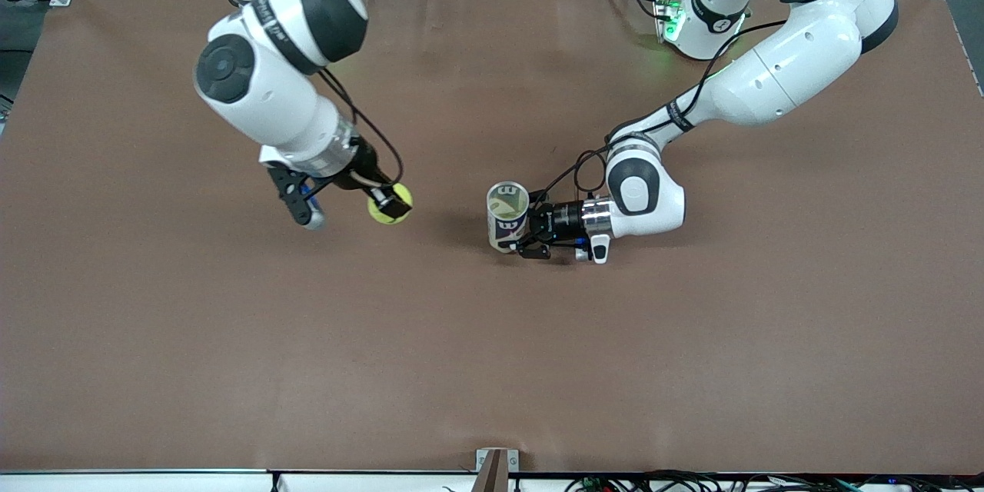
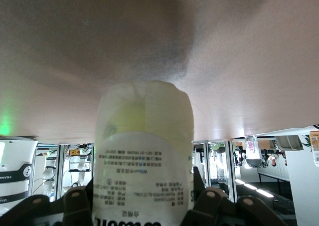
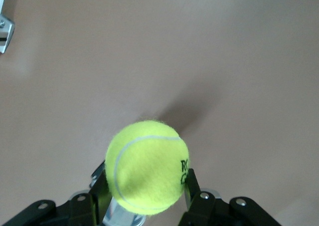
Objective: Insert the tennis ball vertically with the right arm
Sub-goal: 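Lower the second ball into the can with the right gripper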
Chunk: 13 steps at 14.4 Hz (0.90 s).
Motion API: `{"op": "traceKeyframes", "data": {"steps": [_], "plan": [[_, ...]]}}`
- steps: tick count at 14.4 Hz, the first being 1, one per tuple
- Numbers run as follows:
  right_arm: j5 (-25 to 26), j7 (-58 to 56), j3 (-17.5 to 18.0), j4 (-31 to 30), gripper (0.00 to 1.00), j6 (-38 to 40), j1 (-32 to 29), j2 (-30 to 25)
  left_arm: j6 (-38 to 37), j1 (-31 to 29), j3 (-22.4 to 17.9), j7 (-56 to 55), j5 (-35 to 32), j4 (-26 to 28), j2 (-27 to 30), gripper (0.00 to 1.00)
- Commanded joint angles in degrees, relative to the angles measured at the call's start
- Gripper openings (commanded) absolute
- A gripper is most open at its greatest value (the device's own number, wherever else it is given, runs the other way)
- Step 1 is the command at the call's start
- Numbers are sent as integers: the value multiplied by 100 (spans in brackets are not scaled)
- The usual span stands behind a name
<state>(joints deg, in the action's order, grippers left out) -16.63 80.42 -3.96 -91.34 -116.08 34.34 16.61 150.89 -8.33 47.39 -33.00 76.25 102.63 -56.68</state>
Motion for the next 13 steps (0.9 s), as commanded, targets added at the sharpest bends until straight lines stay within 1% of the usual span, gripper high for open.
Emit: {"op": "traceKeyframes", "data": {"steps": [1, 4, 8, 13], "plan": [[-68, 789, -70, 695, 0, 59, 379, 552, -60, 103, -72, 40, 144, -24, 78, 68], [-16, 1361, -79, 1091, 0, 41, 722, 975, -60, 104, -72, 48, 144, -24, 69, 68], [46, 1652, -96, 1092, 0, -82, 1048, 1134, -60, 139, -81, 48, 144, -58, 69, 68], [108, 1934, -105, 1092, 0, -345, 1233, 1292, -60, 148, -125, 48, 153, -67, 69, 68]]}}
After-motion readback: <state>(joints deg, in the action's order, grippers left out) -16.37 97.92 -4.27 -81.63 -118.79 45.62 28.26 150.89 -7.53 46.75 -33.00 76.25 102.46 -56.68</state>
